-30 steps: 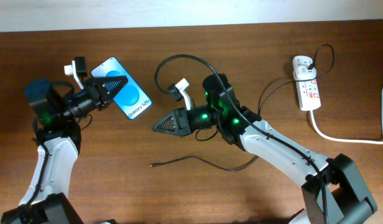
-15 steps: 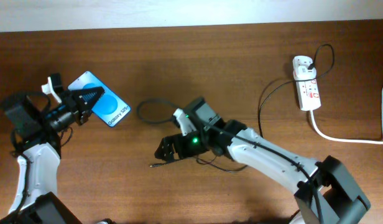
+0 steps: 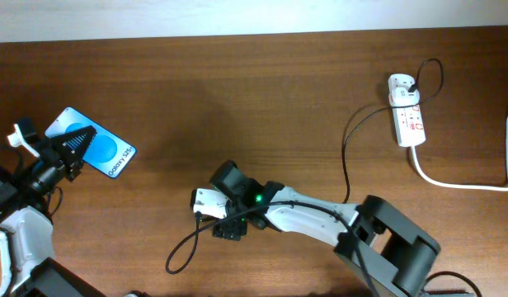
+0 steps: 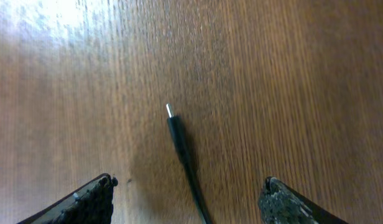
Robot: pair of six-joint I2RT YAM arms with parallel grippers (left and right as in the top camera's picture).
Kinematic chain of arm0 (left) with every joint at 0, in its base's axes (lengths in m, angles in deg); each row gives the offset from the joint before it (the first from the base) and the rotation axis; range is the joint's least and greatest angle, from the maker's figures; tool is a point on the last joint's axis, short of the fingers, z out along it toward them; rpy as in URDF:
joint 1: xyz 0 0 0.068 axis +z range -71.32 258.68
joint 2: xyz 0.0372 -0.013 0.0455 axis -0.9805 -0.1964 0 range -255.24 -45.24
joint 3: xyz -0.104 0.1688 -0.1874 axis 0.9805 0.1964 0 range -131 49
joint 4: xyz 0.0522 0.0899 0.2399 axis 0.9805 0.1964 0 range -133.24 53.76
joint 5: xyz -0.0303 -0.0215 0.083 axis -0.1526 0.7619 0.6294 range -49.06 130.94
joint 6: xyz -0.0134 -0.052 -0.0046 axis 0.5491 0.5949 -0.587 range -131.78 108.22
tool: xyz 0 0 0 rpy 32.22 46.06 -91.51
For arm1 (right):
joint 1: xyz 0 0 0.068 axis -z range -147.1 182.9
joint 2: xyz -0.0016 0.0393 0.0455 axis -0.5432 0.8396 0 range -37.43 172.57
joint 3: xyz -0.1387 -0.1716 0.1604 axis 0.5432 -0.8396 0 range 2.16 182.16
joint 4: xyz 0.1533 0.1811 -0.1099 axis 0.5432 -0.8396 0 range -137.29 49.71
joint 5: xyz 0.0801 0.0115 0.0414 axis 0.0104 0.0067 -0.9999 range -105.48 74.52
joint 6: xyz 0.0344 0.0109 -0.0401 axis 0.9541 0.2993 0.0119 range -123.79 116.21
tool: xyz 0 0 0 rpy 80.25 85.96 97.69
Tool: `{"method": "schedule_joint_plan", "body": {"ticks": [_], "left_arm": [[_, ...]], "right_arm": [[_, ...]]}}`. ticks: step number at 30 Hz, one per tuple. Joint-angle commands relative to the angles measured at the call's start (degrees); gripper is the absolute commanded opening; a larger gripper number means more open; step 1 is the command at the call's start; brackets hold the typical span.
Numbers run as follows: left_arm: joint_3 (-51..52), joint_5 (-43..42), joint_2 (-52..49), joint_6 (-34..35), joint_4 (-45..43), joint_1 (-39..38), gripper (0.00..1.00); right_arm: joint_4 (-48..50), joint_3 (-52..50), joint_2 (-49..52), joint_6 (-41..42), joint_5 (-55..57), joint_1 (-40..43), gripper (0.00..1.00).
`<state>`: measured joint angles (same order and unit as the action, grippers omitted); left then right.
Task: Plug charger to phone and switch on socket
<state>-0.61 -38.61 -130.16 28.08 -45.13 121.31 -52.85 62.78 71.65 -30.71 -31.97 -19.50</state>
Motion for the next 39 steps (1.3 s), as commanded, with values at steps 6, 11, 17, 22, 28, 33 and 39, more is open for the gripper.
{"method": "schedule_joint_plan", "body": {"ticks": [6, 11, 17, 22, 28, 33, 39], "left_arm": [[-0.6, -1.5, 0.2, -1.2, -0.2, 0.3, 0.00], [-0.6, -1.5, 0.2, -1.2, -0.2, 0.3, 0.00], [-0.6, -1.5, 0.2, -1.2, -0.2, 0.3, 0.00], [-0.6, -1.7, 0.2, -1.2, -0.2, 0.3, 0.00], [-0.6, -3.3, 0.2, -4.4, -0.8, -3.6, 0.00], [-0.6, -3.2, 0.2, -4.3, -9.2, -13.3, 0.00], [-0.6, -0.4, 0.2, -1.9, -15.5, -19.0, 0.00]], "right_arm": [[3.4, 0.3, 5.8, -1.8, 0.0, -1.0, 0.39], [4.3, 0.3, 6.8, -1.8, 0.0, -1.0, 0.36], [4.5, 0.3, 9.4, -1.8, 0.7, -0.9, 0.04], [4.4, 3.2, 8.9, 6.4, 3.0, 1.2, 0.04], [-12.7, 14.8, 5.1, 23.6, 0.3, 14.8, 0.04], [-29.4, 20.5, -6.1, 24.4, -23.5, 27.6, 0.04], [-36.2, 20.4, -14.6, 24.5, -49.5, 33.4, 0.05]]}}
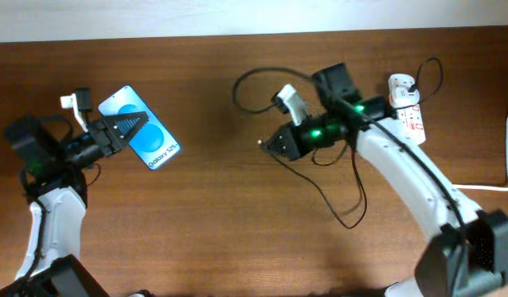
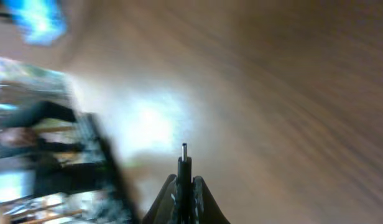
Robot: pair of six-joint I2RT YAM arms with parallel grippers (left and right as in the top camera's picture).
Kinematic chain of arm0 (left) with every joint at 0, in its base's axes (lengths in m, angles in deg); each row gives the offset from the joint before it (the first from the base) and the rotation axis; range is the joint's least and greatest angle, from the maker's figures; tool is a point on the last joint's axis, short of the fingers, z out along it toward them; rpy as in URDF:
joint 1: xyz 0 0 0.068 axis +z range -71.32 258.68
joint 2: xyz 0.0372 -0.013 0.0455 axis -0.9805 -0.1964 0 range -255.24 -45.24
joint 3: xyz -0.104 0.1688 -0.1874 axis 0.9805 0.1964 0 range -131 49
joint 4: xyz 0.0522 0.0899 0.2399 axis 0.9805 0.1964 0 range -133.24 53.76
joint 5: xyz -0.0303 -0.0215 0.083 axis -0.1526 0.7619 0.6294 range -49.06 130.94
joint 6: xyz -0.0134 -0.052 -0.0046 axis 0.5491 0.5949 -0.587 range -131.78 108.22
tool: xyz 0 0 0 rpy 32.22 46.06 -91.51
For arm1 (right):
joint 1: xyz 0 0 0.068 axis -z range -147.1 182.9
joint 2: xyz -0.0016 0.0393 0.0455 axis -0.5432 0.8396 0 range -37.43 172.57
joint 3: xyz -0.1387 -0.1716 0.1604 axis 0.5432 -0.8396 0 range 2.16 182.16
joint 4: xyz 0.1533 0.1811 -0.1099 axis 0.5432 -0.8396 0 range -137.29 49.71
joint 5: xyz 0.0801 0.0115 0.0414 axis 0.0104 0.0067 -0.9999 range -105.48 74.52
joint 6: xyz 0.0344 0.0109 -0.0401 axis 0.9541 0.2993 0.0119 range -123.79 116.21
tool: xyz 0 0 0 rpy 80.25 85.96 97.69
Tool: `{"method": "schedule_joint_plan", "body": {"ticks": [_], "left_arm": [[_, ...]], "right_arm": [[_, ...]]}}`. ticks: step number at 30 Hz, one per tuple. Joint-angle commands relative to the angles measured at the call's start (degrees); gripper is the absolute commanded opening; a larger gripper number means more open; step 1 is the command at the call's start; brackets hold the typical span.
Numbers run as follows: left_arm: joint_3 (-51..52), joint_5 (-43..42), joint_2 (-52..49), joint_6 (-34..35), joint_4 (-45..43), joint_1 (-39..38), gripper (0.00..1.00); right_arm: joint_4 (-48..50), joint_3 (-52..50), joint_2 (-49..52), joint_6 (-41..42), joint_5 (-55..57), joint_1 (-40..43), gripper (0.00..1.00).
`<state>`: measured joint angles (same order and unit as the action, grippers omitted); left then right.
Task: Plug charger to phone and switch on socket
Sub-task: 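Bring the cable connector toward the phone's bottom port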
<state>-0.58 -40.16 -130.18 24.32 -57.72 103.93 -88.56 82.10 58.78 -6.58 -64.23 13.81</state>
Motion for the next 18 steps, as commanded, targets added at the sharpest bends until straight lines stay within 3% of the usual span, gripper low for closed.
{"method": "schedule_joint_plan", "body": {"ticks": [1, 5, 7, 18], "left_arm": [[-0.7, 3.3, 0.3, 4.6, -4.5, -2.2, 0.00], [-0.7, 9.9, 0.3, 20.2, -23.6, -6.9, 0.00], [-0.7, 13.3, 0.3, 24.4, -29.0, -9.2, 0.00], [-0.7, 22.5, 0.3, 31.6, -29.0, -13.2, 0.00]], "right_arm": [[-0.4, 1.0, -1.7, 0.3, -21.7, 0.0, 0.05], [3.0, -0.1, -0.8, 0.3, -27.6, -1.2, 0.04], [5.1, -0.1, 0.9, 0.8, -30.4, -2.4, 0.05], [36.4, -0.1, 10.5, 31.9, -27.1, -5.8, 0.05]]}}
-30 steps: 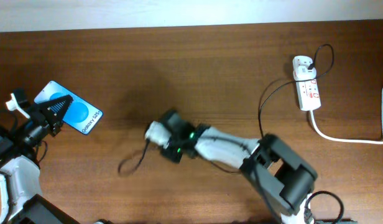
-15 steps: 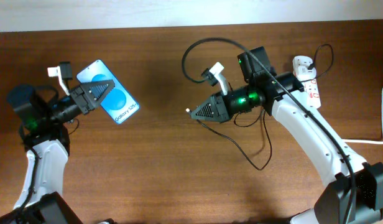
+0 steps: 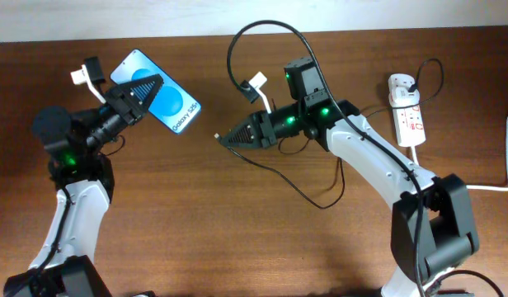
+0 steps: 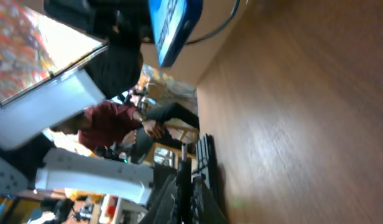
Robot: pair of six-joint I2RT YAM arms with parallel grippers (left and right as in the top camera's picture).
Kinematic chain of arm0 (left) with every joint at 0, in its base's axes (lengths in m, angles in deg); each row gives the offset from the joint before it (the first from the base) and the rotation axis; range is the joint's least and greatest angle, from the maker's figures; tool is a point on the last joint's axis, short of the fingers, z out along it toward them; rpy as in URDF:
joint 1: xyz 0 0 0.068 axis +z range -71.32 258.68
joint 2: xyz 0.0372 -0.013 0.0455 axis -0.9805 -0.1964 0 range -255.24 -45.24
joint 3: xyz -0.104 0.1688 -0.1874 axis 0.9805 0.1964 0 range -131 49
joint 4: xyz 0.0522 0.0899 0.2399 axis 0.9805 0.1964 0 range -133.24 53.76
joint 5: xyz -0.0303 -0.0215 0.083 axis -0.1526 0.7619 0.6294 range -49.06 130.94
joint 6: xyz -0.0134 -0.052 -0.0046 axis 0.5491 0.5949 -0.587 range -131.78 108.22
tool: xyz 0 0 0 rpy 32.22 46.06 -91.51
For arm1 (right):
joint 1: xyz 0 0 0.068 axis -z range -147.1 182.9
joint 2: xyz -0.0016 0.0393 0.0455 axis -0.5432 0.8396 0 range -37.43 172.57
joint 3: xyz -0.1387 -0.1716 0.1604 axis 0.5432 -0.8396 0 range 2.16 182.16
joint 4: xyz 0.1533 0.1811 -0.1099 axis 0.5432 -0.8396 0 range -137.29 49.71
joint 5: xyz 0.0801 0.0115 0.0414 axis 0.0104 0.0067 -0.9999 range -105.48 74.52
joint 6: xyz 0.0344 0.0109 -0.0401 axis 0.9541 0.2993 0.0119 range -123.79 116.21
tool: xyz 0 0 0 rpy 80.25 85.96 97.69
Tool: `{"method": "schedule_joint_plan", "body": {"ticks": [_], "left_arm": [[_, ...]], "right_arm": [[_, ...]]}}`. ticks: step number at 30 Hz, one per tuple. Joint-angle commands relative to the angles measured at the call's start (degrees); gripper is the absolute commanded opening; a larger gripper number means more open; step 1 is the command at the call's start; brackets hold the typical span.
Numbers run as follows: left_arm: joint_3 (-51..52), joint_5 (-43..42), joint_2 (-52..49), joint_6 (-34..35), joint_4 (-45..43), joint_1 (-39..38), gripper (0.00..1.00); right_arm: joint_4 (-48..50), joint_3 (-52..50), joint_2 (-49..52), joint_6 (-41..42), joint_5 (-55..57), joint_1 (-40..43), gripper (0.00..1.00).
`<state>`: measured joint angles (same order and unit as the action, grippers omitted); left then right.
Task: Plug charger to phone and switch on socket
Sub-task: 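Bring the cable connector toward the phone's bottom port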
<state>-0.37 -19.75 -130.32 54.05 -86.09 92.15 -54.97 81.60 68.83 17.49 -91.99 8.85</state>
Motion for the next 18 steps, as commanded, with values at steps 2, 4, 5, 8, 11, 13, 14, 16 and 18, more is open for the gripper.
{"method": "schedule_joint_plan", "body": {"ticks": [2, 4, 5, 8, 11, 13, 14, 16, 18], "left_arm": [[-0.9, 2.0, 0.4, 1.9, -0.7, -1.5, 0.00], [-0.9, 1.4, 0.4, 1.9, -0.7, -1.5, 0.00], [-0.9, 0.6, 0.4, 1.9, -0.7, -1.5, 0.00], [-0.9, -2.6, 0.4, 1.9, -2.0, -1.3, 0.00], [-0.9, -4.7, 0.4, 1.9, -3.0, -1.3, 0.00], [-0.9, -5.4, 0.4, 2.4, -3.0, -1.3, 0.00], [-0.9, -5.6, 0.4, 2.6, -3.0, -1.3, 0.00], [-0.9, -5.7, 0.4, 3.7, -3.0, -1.3, 0.00], [-0.9, -6.0, 0.4, 3.7, -3.0, -1.3, 0.00]], "right_arm": [[6.5, 0.4, 0.4, 11.6, 0.7, -1.9, 0.04], [9.2, 0.4, 0.4, 14.0, 0.9, -2.8, 0.04], [9.6, 0.4, 0.4, 14.3, 1.1, -3.0, 0.04], [9.8, 0.4, 0.4, 14.4, 1.1, -2.9, 0.04], [11.1, 0.4, 0.4, 14.4, 1.1, -2.9, 0.04], [11.8, 0.4, 0.4, 14.4, 1.1, -2.9, 0.04], [12.1, 0.4, 0.4, 14.4, 1.1, -2.9, 0.04], [12.4, 0.4, 0.4, 14.4, 1.1, -2.9, 0.04], [12.9, 0.4, 0.4, 14.4, 1.1, -2.9, 0.04]]}}
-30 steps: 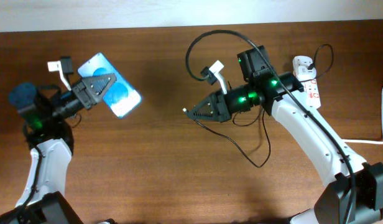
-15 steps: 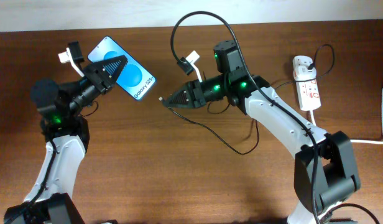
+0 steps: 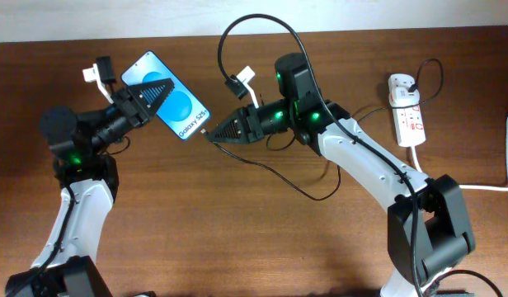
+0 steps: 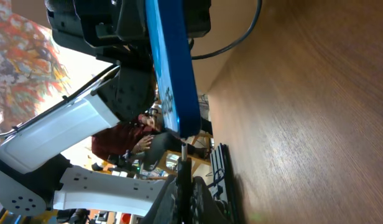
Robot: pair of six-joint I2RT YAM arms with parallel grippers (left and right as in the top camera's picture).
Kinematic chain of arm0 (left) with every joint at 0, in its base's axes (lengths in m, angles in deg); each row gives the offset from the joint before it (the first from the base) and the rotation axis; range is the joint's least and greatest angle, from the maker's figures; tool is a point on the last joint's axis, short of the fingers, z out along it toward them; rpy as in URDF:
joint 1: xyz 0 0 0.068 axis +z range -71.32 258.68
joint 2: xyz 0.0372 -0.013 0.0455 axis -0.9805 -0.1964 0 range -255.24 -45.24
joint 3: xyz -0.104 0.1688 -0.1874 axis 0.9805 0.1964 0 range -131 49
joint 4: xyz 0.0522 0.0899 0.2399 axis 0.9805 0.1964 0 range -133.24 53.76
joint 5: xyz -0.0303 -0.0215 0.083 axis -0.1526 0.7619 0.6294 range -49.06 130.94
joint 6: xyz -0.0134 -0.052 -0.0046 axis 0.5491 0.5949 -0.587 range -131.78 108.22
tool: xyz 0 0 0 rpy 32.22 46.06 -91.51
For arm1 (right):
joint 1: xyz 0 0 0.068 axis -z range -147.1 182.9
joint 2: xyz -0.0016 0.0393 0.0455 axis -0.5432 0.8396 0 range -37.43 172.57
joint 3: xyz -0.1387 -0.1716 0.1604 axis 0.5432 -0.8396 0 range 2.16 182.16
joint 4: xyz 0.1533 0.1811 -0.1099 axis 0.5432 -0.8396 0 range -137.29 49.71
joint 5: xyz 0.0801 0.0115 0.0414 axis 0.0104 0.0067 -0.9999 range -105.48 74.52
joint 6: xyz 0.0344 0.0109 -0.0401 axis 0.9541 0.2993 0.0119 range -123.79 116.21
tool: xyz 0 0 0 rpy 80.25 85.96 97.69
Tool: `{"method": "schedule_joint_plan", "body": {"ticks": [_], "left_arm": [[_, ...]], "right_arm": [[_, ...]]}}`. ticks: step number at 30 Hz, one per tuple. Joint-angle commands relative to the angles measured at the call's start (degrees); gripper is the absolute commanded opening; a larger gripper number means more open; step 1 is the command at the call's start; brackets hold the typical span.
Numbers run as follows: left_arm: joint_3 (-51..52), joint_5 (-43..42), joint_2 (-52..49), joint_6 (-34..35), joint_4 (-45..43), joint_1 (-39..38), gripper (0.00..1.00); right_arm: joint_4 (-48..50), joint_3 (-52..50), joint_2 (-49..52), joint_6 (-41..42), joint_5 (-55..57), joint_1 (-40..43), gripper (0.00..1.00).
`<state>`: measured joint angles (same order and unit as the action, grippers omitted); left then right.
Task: Plug charger to phone and switch on socket
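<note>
A blue-screened phone (image 3: 176,106) is held off the table at the upper left, my left gripper (image 3: 151,88) shut on it. My right gripper (image 3: 214,132) is shut on the black charger plug (image 3: 207,130), which points at the phone's lower end. In the right wrist view the plug (image 4: 184,163) sticks out of the right gripper (image 4: 184,186), its metal tip right at the end of the phone (image 4: 173,68); whether it is inside the port cannot be told. The white power strip (image 3: 408,115) lies at the far right with the charger adapter (image 3: 402,83) plugged in.
The black charger cable (image 3: 279,177) loops high above the right gripper and trails over the wooden table (image 3: 237,239) to the power strip. A white mains lead (image 3: 460,183) runs off the right edge. The left arm (image 3: 81,206) stands at the left.
The phone has moved right and toward the table's middle. The right gripper with the plug has moved left. The gap between plug tip and phone end has closed.
At first the right gripper stood open over the plug lying on the table, and the left gripper held the phone at the far left. Then the right gripper was shut on the plug, lifted mid-table. Phone and plug then faced each other, and now meet.
</note>
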<state>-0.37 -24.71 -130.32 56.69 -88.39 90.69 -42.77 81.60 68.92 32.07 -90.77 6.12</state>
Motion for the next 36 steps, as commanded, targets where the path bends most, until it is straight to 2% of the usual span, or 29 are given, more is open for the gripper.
{"method": "schedule_joint_plan", "body": {"ticks": [1, 36], "left_arm": [[-0.9, -1.0, 0.4, 1.0, -0.7, 0.1, 0.00], [-0.9, -1.6, 0.4, 1.4, -0.7, 0.1, 0.00]], "right_arm": [[0.9, 0.4, 0.3, -0.2, 0.0, -0.2, 0.04], [4.0, 0.4, 0.3, -0.1, 0.7, -1.3, 0.04]]}}
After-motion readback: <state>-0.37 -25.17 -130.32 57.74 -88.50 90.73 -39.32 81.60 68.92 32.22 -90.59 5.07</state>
